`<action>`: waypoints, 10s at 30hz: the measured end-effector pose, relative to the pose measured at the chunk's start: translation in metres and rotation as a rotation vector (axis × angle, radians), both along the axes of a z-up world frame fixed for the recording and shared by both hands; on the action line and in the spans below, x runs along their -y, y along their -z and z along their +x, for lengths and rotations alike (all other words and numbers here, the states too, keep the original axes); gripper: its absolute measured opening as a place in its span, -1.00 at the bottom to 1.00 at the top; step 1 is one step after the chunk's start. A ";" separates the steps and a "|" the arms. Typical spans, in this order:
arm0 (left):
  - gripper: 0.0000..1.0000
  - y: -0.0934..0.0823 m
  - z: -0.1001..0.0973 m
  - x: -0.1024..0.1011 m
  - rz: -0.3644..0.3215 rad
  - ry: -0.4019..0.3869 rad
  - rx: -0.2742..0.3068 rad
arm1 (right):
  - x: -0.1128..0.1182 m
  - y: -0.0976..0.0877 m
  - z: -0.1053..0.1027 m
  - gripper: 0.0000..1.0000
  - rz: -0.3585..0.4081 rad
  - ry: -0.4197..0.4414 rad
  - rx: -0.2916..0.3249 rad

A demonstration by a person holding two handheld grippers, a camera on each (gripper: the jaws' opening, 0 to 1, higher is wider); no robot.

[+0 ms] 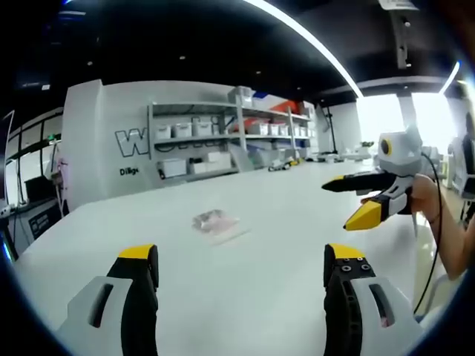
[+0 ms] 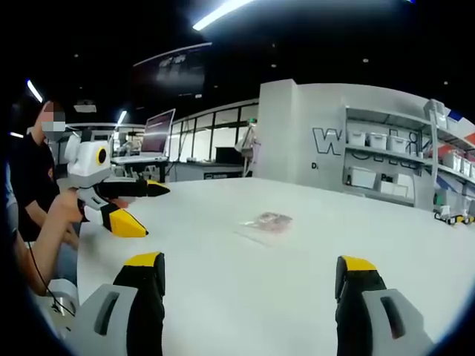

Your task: Open the resealable bag by pulling the two sides of the seal apart until the entire bag opening is separated and visibly accessible.

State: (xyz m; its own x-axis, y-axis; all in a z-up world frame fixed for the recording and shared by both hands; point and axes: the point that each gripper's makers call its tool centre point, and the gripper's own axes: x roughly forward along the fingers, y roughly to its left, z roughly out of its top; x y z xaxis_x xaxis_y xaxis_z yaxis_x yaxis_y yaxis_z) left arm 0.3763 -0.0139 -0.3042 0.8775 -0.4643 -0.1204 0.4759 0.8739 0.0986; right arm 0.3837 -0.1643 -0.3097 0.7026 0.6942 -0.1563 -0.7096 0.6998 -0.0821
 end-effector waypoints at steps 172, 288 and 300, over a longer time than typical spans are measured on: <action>0.70 0.007 -0.002 0.018 0.004 0.046 -0.020 | -0.023 -0.008 0.008 0.57 -0.084 -0.067 0.053; 0.62 0.012 0.008 0.021 -0.032 0.046 -0.011 | -0.055 0.000 0.034 0.29 -0.237 -0.162 0.063; 0.61 0.011 0.008 0.020 -0.038 0.047 -0.011 | -0.062 0.001 0.033 0.24 -0.267 -0.175 0.073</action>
State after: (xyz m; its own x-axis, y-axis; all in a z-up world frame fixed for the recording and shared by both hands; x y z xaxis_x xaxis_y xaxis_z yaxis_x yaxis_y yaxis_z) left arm 0.3847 -0.0343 -0.3154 0.8533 -0.5093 -0.1113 0.5174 0.8536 0.0607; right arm 0.4167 -0.1024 -0.3111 0.5928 0.7466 -0.3021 -0.8024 0.5150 -0.3016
